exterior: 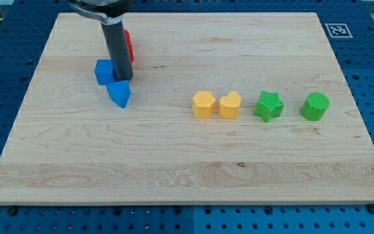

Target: Push the red star a bit left

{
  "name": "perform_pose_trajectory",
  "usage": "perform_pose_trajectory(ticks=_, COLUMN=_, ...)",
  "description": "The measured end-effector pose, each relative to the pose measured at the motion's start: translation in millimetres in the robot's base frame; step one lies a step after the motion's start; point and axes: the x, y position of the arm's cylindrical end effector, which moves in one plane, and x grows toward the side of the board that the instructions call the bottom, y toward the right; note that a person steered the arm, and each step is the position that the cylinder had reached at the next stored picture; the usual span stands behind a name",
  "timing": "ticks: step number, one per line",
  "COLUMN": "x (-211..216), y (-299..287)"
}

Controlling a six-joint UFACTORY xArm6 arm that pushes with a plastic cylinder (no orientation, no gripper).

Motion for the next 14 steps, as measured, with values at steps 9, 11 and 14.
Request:
perform_pose_trajectory(ticks=9, x=-61, y=30)
perform_pose_trajectory(ticks=11, x=-47, y=30)
perform_pose_trajectory(ticks=14, x=-47, y=-28)
